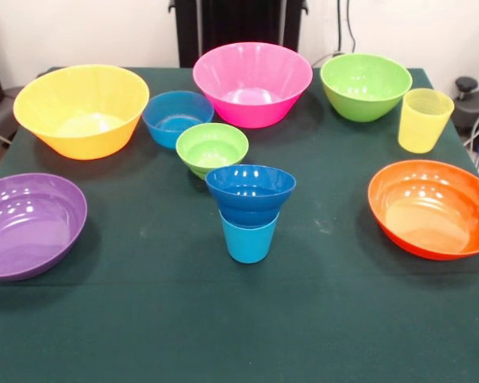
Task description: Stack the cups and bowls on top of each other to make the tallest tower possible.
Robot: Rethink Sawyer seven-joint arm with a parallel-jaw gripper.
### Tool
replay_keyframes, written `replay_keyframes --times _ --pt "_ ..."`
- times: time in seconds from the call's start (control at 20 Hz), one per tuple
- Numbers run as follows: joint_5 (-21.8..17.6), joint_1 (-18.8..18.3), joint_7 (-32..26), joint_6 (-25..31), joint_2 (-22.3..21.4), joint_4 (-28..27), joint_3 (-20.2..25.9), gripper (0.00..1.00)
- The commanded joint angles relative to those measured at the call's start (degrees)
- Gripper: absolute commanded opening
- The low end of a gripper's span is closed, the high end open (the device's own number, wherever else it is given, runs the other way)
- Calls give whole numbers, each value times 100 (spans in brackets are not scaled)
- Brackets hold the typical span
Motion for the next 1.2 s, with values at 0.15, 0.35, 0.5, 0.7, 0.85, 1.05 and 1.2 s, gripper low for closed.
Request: replay_keyframes --times 0.15,0.35,0.5,0.7,0.85,1.05,1.2 --pt "-407 247 -45 -808 -105 1250 1394 100" --pt "-463 318 52 -1041 -179 1389 1538 100" --pt "-491 418 132 -1142 -263 1531 1626 100" --pt "-501 484 250 -1426 -276 1647 1758 100" --pt "-516 452 280 -1604 -279 1700 1861 100" --pt "-563 305 318 -1646 -241 1580 1910 100" --pt "-583 125 278 -1809 -132 1506 2038 100"
